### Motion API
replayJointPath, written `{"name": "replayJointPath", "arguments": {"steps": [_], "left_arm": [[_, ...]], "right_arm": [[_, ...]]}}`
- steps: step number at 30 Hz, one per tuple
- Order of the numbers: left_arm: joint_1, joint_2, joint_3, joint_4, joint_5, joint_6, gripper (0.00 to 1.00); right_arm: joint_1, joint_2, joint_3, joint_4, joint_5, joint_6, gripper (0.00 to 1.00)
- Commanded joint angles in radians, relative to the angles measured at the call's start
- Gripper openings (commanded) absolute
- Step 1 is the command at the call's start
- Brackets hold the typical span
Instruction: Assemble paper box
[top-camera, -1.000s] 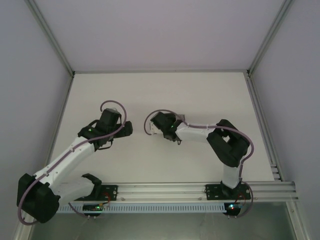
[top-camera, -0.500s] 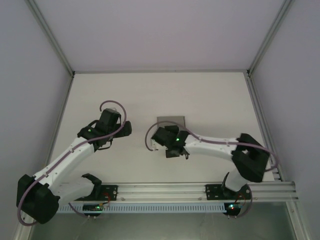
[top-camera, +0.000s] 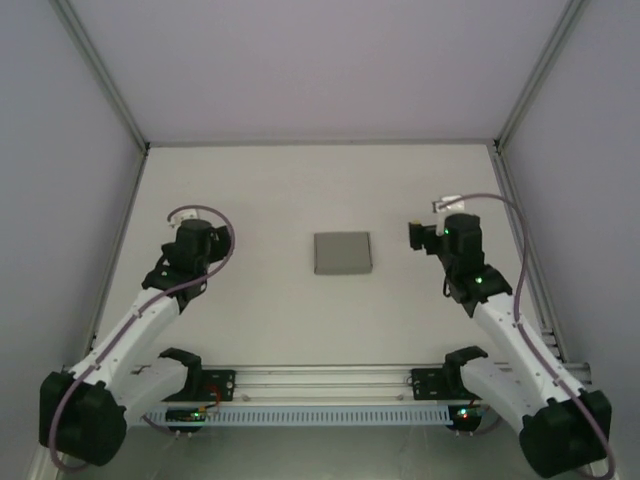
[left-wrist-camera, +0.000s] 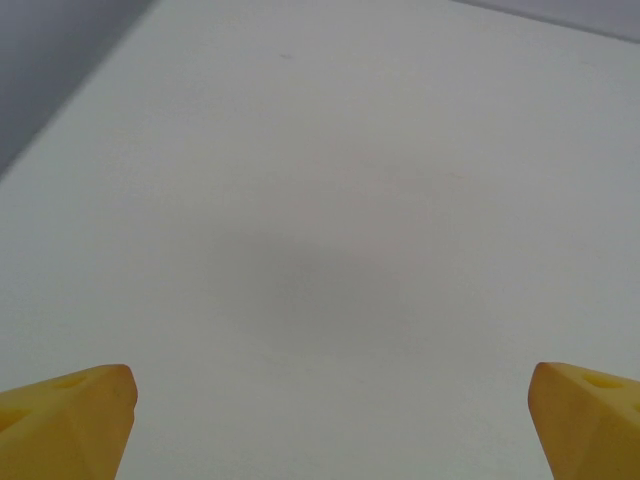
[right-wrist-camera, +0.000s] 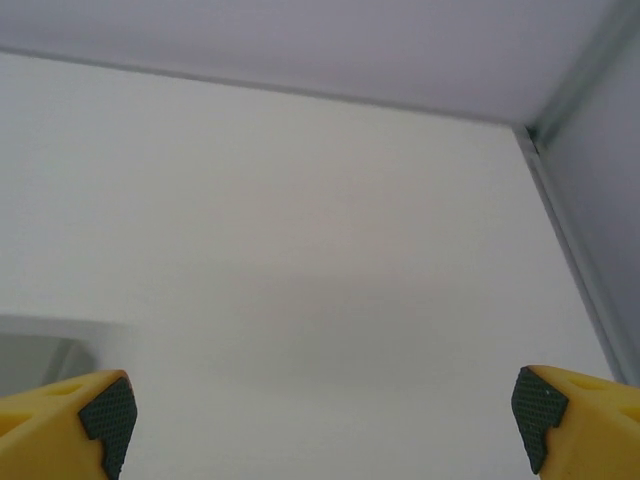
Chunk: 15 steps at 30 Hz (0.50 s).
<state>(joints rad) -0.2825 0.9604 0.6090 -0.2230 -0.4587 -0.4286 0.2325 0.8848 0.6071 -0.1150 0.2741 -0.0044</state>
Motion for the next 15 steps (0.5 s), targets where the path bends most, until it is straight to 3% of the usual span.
{"name": "replayJointPath", "arguments": {"steps": [1,3,5,10,15], "left_arm": [[0.099,0.045,-0.046,0.215,-0.013,0.128,1.00],[0.115,0.097,-0.091,0.345,-0.059,0.209,1.00],[0.118,0.145,-0.182,0.580,-0.050,0.323,1.00],[0.165,0.280,-0.348,1.003,0.046,0.372,1.00],[0.222,0.336,-0.374,1.160,0.150,0.375,0.99]], "right_arm": [[-0.110,0.030,-0.138,0.239,-0.070,0.089,0.99],[-0.177,0.083,-0.169,0.294,-0.108,0.120,0.99],[-0.213,0.149,-0.191,0.363,-0.135,0.132,0.99],[-0.227,0.350,-0.309,0.833,-0.247,0.020,0.99],[-0.234,0.580,-0.354,1.140,-0.281,0.011,0.99]]}}
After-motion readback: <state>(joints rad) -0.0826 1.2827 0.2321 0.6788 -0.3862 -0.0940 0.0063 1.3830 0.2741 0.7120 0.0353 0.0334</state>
